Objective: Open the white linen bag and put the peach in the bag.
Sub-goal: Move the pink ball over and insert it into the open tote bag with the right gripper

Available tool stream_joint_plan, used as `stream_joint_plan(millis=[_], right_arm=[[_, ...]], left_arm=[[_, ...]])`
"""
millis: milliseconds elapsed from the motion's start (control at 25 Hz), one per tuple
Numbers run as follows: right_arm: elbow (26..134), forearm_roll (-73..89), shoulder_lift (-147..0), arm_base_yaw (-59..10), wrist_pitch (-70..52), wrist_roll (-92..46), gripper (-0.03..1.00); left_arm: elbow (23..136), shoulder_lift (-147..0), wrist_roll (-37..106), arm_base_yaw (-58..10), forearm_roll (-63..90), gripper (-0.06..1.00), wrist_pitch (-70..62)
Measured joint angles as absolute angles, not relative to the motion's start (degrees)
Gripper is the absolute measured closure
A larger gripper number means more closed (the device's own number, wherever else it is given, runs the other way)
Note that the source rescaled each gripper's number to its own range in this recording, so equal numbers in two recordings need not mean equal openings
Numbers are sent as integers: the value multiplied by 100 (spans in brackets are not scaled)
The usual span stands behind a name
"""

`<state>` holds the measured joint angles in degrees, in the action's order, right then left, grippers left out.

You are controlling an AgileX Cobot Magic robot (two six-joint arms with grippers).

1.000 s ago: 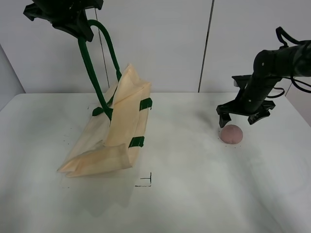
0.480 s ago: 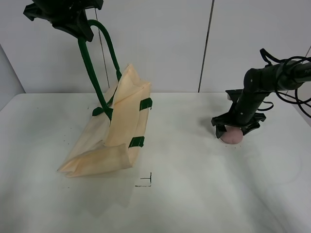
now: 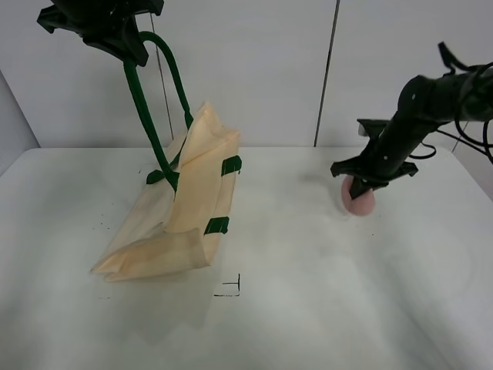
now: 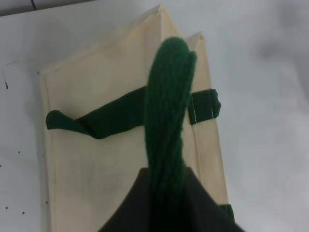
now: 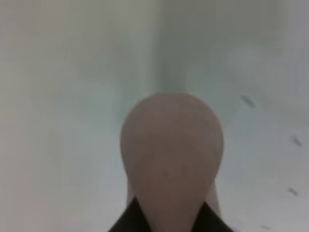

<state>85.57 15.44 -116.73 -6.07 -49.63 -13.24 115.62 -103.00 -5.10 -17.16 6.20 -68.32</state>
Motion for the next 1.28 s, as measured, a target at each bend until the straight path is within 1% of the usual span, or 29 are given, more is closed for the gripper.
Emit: stream_joint_plan(millis=[200, 360, 560, 720, 1000, 1280], right_arm=[[9328, 2902, -11241, -799, -5268, -2090, 97], [9816, 3378, -11229, -1405, -5269, -2401, 97], [9880, 3754, -11322, -2375, -4804, -3068, 97], [9891, 3891, -11763, -2879, -4638, -3700, 97], [9891, 4533, -12679, -3308, -4082, -5079, 97], [9891, 4949, -12990, -3665, -3090, -5989, 97]], left_arm=[[11562, -10300, -510, -1716, 620, 94, -6832], [11562, -10296, -510, -1716, 606, 94, -6832], [11562, -10290, -489, -1716, 599, 94, -6832], [11562, -10290, -483, -1716, 594, 94, -6832], [11590, -10290, -472, -1716, 592, 94, -6832], [11590, -10290, -472, -1716, 587, 94, -6832]])
